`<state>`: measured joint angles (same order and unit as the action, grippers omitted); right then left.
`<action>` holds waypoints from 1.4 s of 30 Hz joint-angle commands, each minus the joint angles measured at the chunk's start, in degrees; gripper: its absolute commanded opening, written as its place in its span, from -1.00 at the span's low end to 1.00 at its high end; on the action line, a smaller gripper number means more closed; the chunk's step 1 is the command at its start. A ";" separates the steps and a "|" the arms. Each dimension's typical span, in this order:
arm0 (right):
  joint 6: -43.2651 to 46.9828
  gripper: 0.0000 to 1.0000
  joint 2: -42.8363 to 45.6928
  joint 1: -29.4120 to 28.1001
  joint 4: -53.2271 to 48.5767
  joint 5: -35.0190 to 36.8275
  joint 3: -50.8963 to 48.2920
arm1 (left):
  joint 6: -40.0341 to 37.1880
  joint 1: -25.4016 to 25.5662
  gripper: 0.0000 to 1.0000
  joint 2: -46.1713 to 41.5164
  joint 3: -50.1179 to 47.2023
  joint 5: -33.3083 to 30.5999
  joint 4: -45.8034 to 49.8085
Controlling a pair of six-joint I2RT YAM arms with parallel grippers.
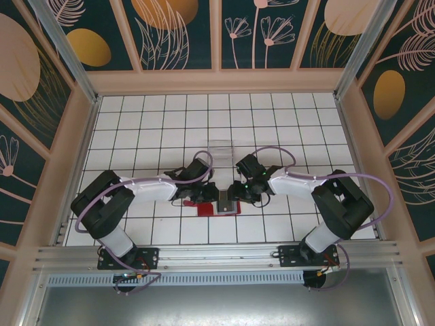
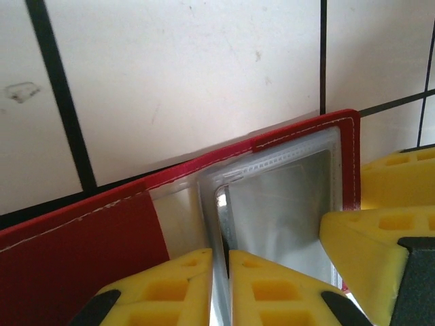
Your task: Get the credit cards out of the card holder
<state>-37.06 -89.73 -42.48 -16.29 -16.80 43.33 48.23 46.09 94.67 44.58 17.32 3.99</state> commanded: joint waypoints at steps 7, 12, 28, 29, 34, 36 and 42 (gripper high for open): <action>-0.97 -0.06 0.05 -0.41 -2.78 2.21 -2.02 | 0.33 -0.02 -0.75 -3.04 -2.93 -3.47 2.81; -0.90 -0.11 -0.24 -0.41 -2.65 2.20 -2.02 | 3.25 0.00 -0.66 -5.07 -4.59 -0.19 -3.73; -1.09 -0.21 -0.50 -0.41 -1.72 1.69 -2.55 | 3.72 -0.02 -0.54 -2.86 -4.54 1.24 -5.16; -1.04 -0.22 -0.54 -0.42 -1.64 1.68 -2.55 | 3.72 0.02 -0.55 -2.45 -4.54 1.54 -5.31; -1.09 -0.22 -0.55 -0.41 -1.75 1.68 -2.51 | 3.54 0.02 -0.62 -1.34 -4.37 1.57 -4.60; -1.22 -0.22 -0.58 -0.41 -1.75 1.68 -2.56 | 3.47 -0.02 -0.60 -1.00 -4.37 2.00 -4.94; -1.31 -0.21 -0.57 -0.43 -1.73 1.61 -2.56 | 3.19 0.01 -0.49 0.09 -3.63 2.17 -4.43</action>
<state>-37.89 -89.54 -42.52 -15.51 -16.78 42.94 51.53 46.09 93.38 40.60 18.63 -0.73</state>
